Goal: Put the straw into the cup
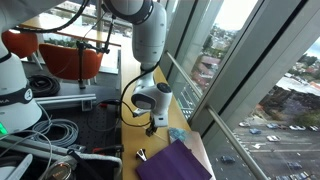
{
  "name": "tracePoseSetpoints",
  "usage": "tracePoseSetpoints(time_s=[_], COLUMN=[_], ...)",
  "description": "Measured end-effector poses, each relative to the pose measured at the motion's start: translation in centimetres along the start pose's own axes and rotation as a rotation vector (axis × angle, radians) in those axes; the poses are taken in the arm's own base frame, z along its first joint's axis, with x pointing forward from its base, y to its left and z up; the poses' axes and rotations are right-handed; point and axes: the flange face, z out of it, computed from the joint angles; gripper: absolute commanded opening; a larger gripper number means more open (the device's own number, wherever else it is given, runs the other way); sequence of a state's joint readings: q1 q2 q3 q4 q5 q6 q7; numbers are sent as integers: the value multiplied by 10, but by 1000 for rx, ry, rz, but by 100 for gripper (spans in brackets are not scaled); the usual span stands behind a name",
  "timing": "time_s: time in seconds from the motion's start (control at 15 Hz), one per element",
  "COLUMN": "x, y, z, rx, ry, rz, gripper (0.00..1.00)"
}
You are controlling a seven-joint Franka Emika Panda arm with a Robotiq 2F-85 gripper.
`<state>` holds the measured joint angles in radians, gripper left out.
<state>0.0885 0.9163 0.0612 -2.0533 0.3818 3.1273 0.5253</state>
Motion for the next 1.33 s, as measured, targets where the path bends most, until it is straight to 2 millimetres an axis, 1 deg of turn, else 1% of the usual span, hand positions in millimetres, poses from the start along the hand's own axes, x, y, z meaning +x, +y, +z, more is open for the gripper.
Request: tracePoseSetpoints(time_s=[0.13, 0.2, 0.8, 0.93, 1.13, 1.33], x=[-1, -1, -4, -12, -31, -47], y=[-6, -8, -10, -9, -9, -12], z=[-1, -1, -2, -2, -9, -29], rx=[6, 9, 1, -11, -48, -86], ry=[4, 5, 12, 9, -23, -58], rz=[-3, -4, -15, -26, -45, -59], gripper=[0, 2, 2, 2, 2, 2])
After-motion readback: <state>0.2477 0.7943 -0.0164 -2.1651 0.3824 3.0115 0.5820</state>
